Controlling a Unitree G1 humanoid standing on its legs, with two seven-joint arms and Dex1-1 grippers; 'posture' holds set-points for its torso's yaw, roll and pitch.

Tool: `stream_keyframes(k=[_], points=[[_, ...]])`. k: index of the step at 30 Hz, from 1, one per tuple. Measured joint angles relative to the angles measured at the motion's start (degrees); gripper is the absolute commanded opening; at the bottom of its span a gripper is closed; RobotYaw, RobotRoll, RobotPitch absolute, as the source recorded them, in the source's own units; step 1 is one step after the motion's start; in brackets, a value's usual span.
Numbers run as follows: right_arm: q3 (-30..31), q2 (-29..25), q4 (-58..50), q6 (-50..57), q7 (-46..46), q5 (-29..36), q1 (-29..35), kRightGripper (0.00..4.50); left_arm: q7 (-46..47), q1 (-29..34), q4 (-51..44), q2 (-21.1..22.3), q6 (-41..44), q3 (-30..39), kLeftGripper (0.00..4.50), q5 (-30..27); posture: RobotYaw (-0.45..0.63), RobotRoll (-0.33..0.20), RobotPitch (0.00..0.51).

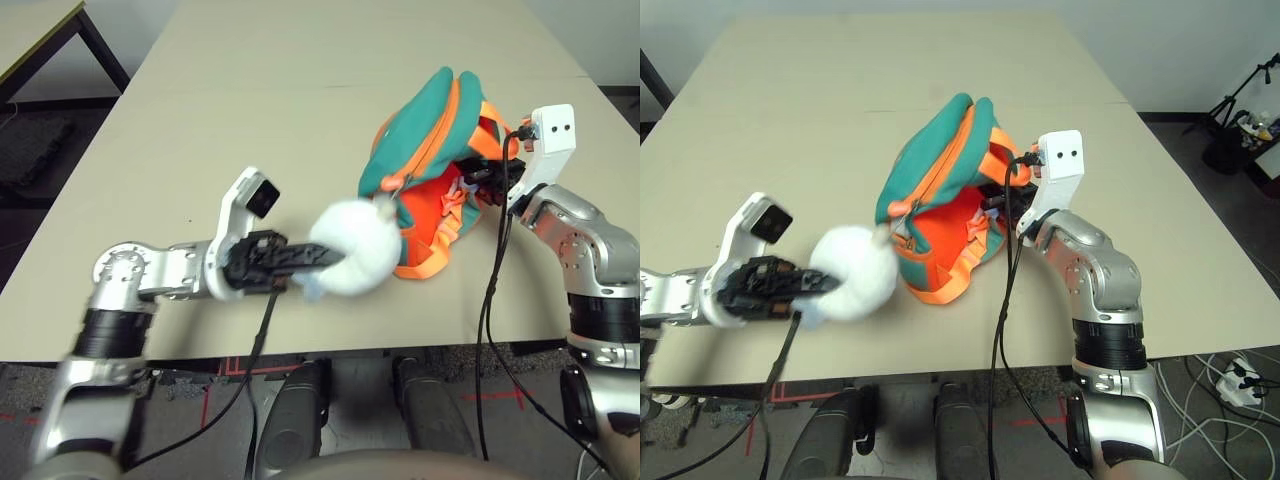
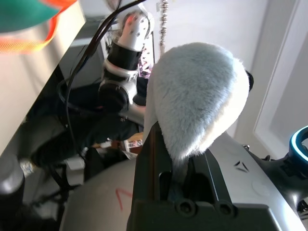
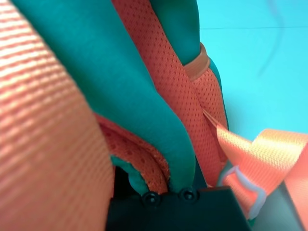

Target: Put the pencil case into the backpack and zip it.

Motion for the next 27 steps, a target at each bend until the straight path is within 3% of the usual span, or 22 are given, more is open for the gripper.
stream_keyframes(k=[5,15,22,27], points=[[0.25,0.03,0.18,0.01,0.09,0.01,-0.30,0.11,7.45,2.84,0.11,0.10,-5.45,-3.56,0.13,-0.28,0.07,0.000,0.217],[0.04,-0.08,2.18,0.01,-0.77,-0.70,-0.87,0.11,31.22,-2.13,7.42,-13.77,-14.66,-2.25,0.13,-0.28,0.07,0.000,0.210],[-1.01,-0.19,2.21,0.01,-1.45,-1.25,-0.87,0.11,27.87,-8.48,8.55,-18.01,-7.53,1.78,0.13,0.02,0.06,0.000,0.206],[-1.79,-0.33,2.07,0.04,-1.17,-1.28,-0.85,0.11,21.07,-19.02,10.70,-19.04,-2.91,5.40,0.13,0.38,0.08,0.000,0.208]])
